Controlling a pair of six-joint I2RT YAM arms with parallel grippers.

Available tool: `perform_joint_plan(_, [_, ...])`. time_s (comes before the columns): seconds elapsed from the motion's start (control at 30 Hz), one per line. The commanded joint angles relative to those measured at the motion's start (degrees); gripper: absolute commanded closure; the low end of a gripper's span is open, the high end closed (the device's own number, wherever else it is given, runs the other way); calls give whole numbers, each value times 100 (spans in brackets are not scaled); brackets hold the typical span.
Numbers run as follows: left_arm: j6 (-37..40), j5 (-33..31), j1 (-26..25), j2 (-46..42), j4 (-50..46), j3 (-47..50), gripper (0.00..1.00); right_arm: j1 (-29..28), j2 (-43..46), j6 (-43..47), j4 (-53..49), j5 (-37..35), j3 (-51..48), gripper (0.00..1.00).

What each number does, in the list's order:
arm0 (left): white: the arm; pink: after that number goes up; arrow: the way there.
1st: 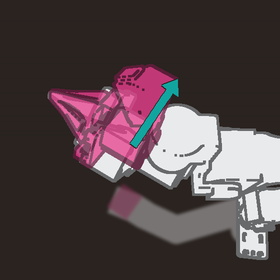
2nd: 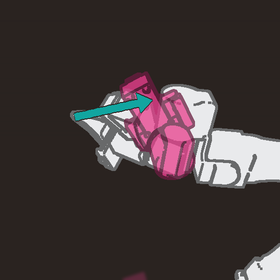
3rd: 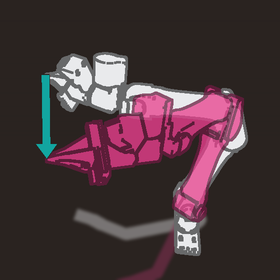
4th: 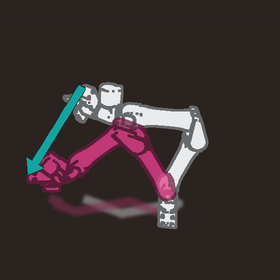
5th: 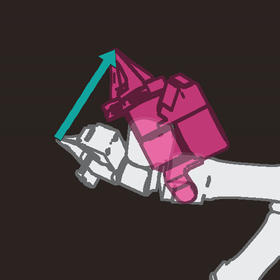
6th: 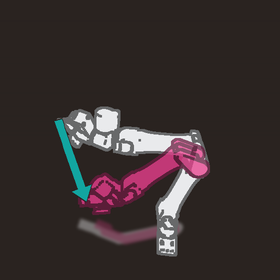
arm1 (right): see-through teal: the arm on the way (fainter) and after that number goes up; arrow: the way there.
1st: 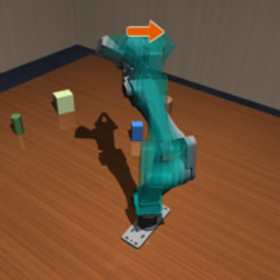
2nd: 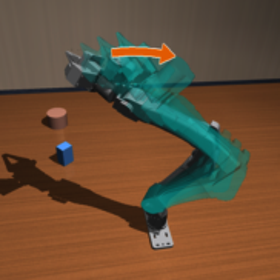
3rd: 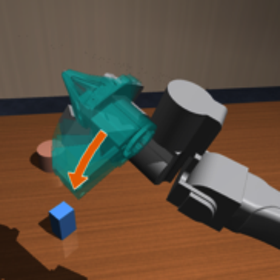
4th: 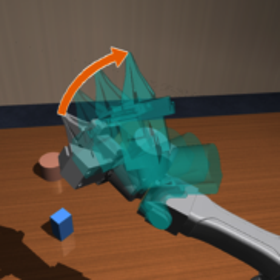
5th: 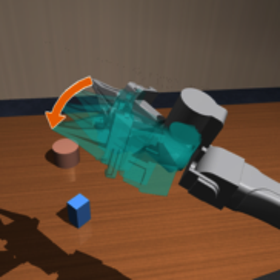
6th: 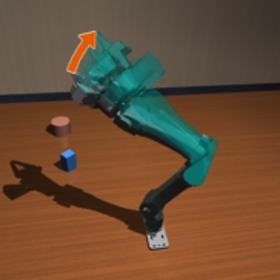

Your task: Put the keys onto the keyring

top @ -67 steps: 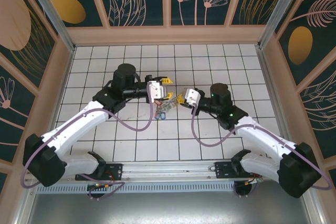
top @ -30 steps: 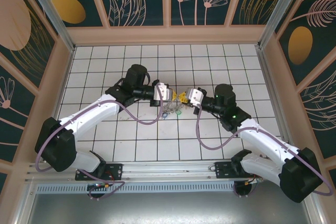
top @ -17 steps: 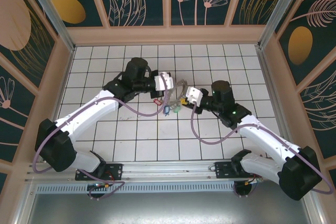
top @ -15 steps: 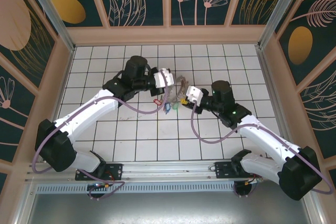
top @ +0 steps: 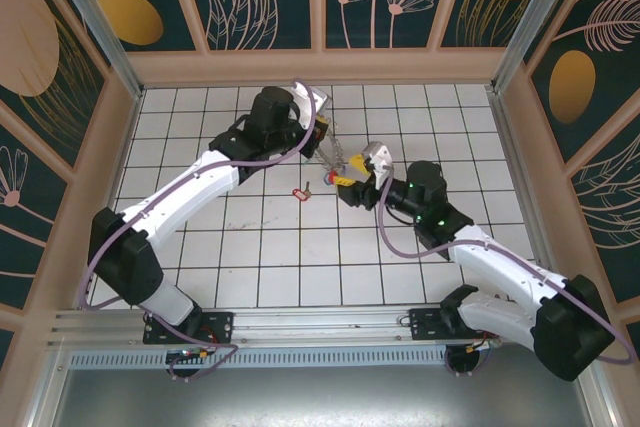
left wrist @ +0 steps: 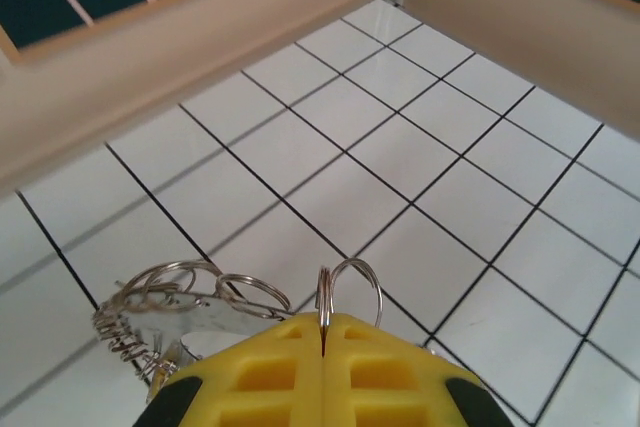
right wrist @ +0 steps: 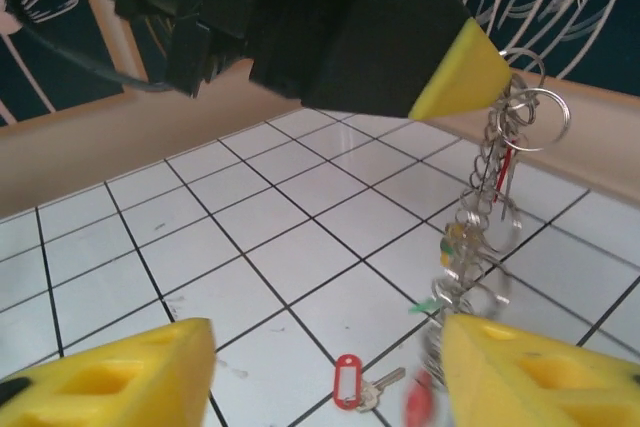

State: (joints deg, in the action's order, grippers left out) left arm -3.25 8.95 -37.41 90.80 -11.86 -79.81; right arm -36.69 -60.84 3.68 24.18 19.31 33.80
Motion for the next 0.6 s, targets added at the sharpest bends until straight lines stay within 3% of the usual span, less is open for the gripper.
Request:
perform_joint_plan(0.0, [-1044, 313, 14, 8, 92, -249, 100, -128, -284, -283, 181, -815, 335, 35])
perform_joint_plan(0.13, [-1099, 594, 14, 76, -78, -332, 100, -133, -504, 172, -162, -1540, 614, 34])
perform_joint_plan(0.23, [-1091, 776, 13, 113, -241, -364, 100, -103, -502, 1110, -629, -1784, 769, 35])
perform_joint_plan(0.33, [-1145, 964, 13, 138, -405, -384, 100, 99, -421, 2262, -1279, -1204, 977, 37])
perform_joint_plan(0.47, [-1353, 1033, 14, 192, -728, -475, 100, 504, -432, 3163, -2358, -3, 1466, 40])
perform_joint_plan(0.57, [-1648, 1239, 14, 192, -897, -420, 100, 729, -479, 3567, -2736, 224, 1683, 40])
